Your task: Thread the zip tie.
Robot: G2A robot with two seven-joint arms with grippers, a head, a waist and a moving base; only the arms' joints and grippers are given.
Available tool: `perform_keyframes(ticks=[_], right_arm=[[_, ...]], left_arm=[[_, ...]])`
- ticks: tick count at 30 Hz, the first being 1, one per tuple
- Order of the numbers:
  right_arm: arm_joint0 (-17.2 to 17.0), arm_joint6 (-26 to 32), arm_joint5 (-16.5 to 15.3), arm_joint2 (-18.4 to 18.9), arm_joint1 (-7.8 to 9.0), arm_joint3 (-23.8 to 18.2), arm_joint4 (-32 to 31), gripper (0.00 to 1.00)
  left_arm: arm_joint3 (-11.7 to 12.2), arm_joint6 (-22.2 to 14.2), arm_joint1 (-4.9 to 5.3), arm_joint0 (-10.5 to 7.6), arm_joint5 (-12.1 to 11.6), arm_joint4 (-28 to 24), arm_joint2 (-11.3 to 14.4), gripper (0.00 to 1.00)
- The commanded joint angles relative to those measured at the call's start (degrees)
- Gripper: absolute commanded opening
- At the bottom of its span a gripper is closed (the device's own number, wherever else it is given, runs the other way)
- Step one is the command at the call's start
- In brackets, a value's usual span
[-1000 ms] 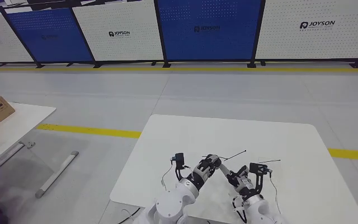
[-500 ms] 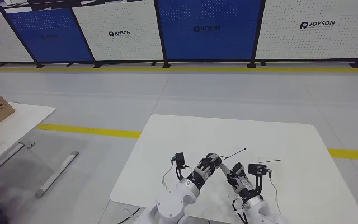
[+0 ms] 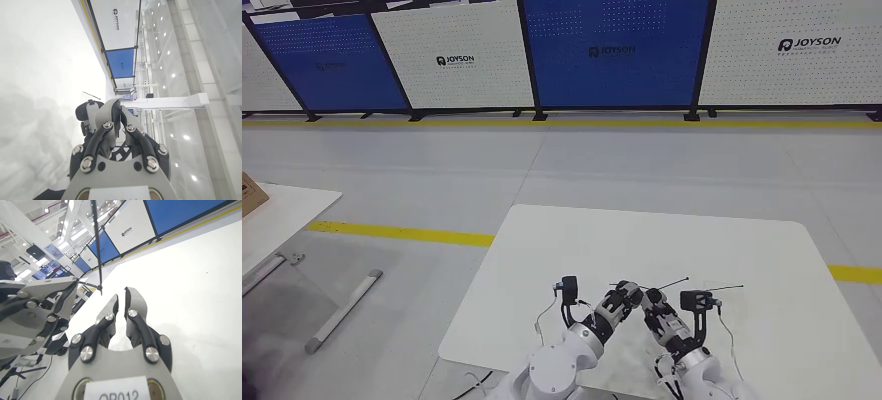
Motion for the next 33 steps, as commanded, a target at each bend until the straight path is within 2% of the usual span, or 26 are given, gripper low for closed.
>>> perform_keyframes(ticks=[1,5,8,13,16,30,33], right_arm=[[-0.13,-0.40,-0.14,0.05,0.00,-0.20,0.00,0.25],[-0.39,-0.86,-0.42,0.38,0.03,-0.28,0.21,0.21],[-0.47,-1.00,-0.41,0.38,0.04,-0.38,-0.09,0.22],[-0.76,-1.14,-0.30,0.34,0.06,-0.93,-0.62,0.32],[-0.82,-1.15,-0.39,0.38,0.07,-0.98,-0.68,0.34],[-0.67,-1.96,-0.59,0.49,0.00,-0.82,-0.57,0.29],[-0.68,-2.02,-0.52,0.49,-0.01,-0.85,-0.67,0.24]], left_arm=[[0.07,0.07,0.00,-0.11,0.09,0.06,0.08,0.00],[0.15,0.14,0.02,-0.27,0.39,0.32,0.24,0.00],[0.20,0.33,0.03,-0.35,0.50,0.47,0.34,0.00],[0.56,1.08,-0.04,-0.70,0.94,-0.03,0.31,0.00],[0.86,1.21,-0.09,-1.05,1.64,-0.66,0.28,0.00],[0.57,-0.51,0.18,-0.88,2.68,-1.18,-0.08,0.00],[0.43,-0.60,0.25,-0.74,2.66,-0.95,-0.10,0.00]])
